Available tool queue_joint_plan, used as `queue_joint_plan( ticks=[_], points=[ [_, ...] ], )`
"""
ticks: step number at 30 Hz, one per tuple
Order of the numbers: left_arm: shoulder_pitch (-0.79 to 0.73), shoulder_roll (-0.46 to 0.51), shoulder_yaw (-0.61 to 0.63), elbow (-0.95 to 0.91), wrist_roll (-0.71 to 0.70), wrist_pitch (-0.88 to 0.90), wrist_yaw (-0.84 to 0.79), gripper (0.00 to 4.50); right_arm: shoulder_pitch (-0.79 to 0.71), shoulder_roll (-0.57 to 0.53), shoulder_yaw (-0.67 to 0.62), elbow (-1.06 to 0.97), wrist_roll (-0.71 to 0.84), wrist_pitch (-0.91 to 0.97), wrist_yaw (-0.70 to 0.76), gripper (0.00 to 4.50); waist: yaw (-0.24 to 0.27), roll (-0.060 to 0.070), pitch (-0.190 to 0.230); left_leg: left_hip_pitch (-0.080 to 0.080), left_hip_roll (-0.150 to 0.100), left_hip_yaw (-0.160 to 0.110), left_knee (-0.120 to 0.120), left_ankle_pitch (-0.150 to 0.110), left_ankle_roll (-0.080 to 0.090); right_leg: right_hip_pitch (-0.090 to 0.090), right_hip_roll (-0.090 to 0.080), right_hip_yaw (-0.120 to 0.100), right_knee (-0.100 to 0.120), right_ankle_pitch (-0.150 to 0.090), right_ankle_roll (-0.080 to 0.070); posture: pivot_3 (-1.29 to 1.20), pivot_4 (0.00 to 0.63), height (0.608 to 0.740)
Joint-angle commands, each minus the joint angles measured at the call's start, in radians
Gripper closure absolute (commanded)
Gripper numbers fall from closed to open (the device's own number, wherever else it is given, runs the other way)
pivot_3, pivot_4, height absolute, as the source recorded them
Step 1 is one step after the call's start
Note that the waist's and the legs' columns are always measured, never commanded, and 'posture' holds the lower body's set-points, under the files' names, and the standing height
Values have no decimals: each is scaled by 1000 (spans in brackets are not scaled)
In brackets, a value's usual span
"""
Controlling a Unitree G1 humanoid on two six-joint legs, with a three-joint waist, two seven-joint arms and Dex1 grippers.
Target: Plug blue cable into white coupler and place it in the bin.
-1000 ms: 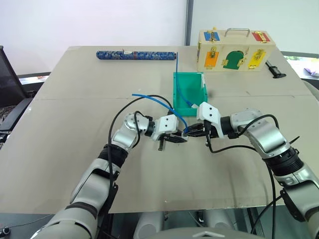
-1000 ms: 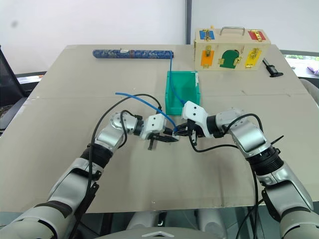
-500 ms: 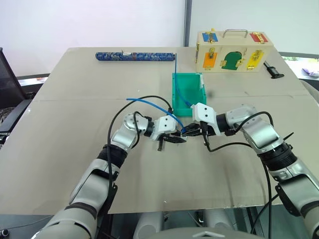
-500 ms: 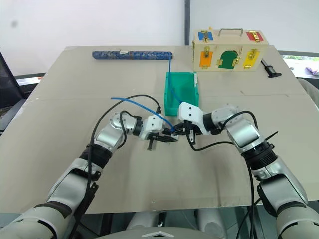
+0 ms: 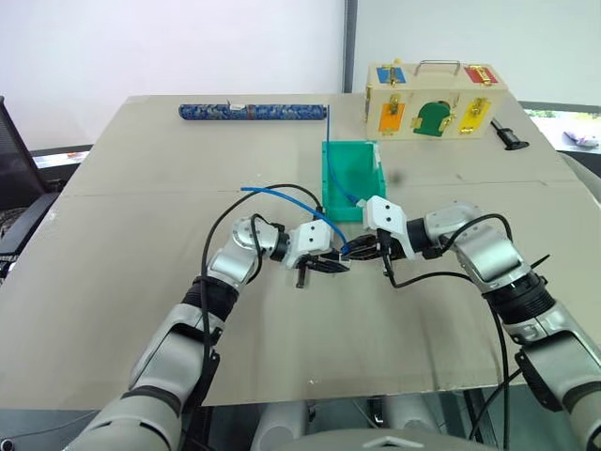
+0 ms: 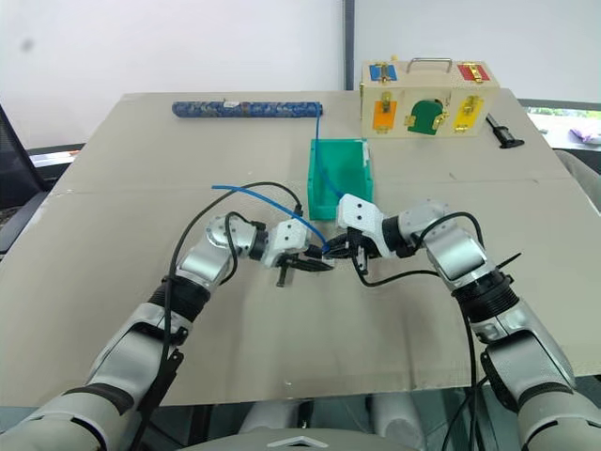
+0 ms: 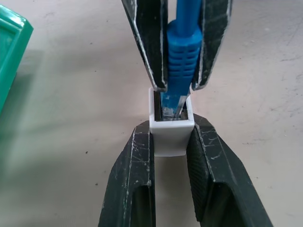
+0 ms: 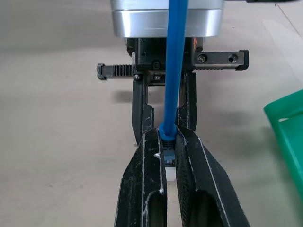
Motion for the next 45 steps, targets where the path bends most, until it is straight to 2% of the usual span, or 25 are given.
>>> queue_joint_plan(
  ticks=[1,9,19,22,24,26,29,32,34,35,40,45],
  points=[
    [-1,-10,7,-48,-20,0,-17,4183,59,13,133,135,-72,47,42,4500,-1,0,0,0,0,0,0,0,0,0,0,0,0,0,0,0,150,740],
    [-7,-9,13,-38,-24,-2,-24,4183,52,50,89,197,-40,78,57,4500,-4,1,-3,2,0,0,-1,0,0,1,1,0,1,0,0,0,150,740],
    [-21,-7,15,-20,-30,0,-53,4183,71,46,122,291,-118,-26,55,4500,-4,1,-5,2,0,0,-2,0,0,1,1,1,1,0,0,0,150,740],
    [-22,-6,15,-21,-30,1,-56,4183,77,66,101,304,-122,-69,17,4500,-5,1,-6,3,0,0,-2,0,0,1,1,1,1,0,0,0,150,740],
    [-20,-5,16,-27,-32,5,-58,4183,76,90,37,308,-107,-156,-49,4500,-7,0,-6,6,0,1,-5,0,0,2,1,2,1,0,0,0,150,740],
    [-16,-3,22,-37,-36,16,-59,4183,84,98,-46,243,-43,-173,-71,3816,-7,-1,-5,14,1,3,-11,0,0,6,1,3,1,-2,0,0,150,740],
    [-4,5,34,-61,-46,39,-59,4183,124,70,-158,39,55,-143,-80,2730,-4,3,-1,12,1,2,-12,0,0,5,1,3,1,-4,1,0,150,740],
    [16,12,54,-118,-71,110,-54,4183,167,31,-266,-227,150,-62,-136,1084,-2,3,1,0,0,1,-10,0,0,-5,1,3,1,-2,-3,0,150,740],
    [27,21,65,-162,-88,161,-46,4183,196,1,-321,-381,198,3,-181,275,-3,3,3,-6,0,-2,-9,0,0,-12,0,3,2,-1,-3,0,150,740],
    [33,28,73,-186,-102,196,-43,4183,215,-21,-343,-455,218,37,-199,33,-2,3,3,-7,0,-3,-9,0,0,-13,-1,3,2,-1,-2,0,150,740],
    [45,45,159,-349,-214,484,37,4183,381,-128,-473,-754,239,160,-343,33,7,1,4,-11,0,-10,-10,0,0,-12,-1,-3,-2,-2,-2,0,150,740],
    [-119,-24,318,-442,-376,1029,309,4183,672,-139,-622,-960,218,221,-502,33,26,-1,8,-15,-2,-11,-4,0,0,-11,-1,-8,-2,-3,0,0,150,740]
  ],
)
